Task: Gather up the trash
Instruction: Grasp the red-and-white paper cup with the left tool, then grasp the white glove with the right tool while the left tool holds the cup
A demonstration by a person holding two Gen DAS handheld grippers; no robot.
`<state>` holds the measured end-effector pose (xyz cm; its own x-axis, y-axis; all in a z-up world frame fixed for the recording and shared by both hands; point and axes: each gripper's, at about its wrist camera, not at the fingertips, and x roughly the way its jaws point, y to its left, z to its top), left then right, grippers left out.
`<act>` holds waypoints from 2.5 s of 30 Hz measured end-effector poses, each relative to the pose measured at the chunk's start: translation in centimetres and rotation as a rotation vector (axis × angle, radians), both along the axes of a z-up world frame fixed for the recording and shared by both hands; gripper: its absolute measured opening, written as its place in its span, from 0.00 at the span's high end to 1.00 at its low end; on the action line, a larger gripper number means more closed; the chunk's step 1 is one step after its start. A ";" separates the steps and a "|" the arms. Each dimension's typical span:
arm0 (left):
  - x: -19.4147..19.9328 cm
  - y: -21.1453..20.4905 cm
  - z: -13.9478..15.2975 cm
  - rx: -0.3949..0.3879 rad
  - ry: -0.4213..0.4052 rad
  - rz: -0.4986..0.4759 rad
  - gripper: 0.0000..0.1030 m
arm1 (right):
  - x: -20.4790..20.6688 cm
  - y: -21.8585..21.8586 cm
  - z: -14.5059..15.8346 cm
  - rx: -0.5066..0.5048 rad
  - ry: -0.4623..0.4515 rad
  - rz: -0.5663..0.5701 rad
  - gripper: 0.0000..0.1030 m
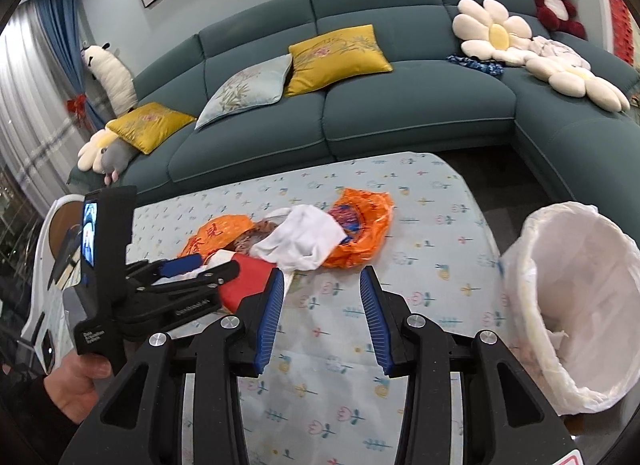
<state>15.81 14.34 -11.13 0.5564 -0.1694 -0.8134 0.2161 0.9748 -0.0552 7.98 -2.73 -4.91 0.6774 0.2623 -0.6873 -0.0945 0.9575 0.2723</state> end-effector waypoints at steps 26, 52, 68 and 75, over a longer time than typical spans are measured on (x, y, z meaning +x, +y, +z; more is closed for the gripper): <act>-0.7 3.3 5.8 -0.041 -0.137 0.129 0.74 | 8.5 5.6 -4.8 -0.062 0.080 0.060 0.62; 0.3 1.9 5.2 -0.015 -0.124 0.149 0.74 | 10.8 4.1 -6.1 -0.043 0.128 0.094 0.90; 0.5 2.0 4.6 -0.012 -0.113 0.160 0.74 | 11.8 4.5 -8.3 -0.026 0.167 0.098 0.94; 0.0 1.3 5.6 -0.038 -0.125 0.139 0.74 | 8.9 2.4 -3.3 -0.012 0.037 0.066 0.95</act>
<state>15.82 15.60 -5.51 0.6733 -0.1127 -0.7308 0.0866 0.9935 -0.0734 16.93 -0.28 -8.25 0.6333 0.2970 -0.7146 -0.1476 0.9528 0.2652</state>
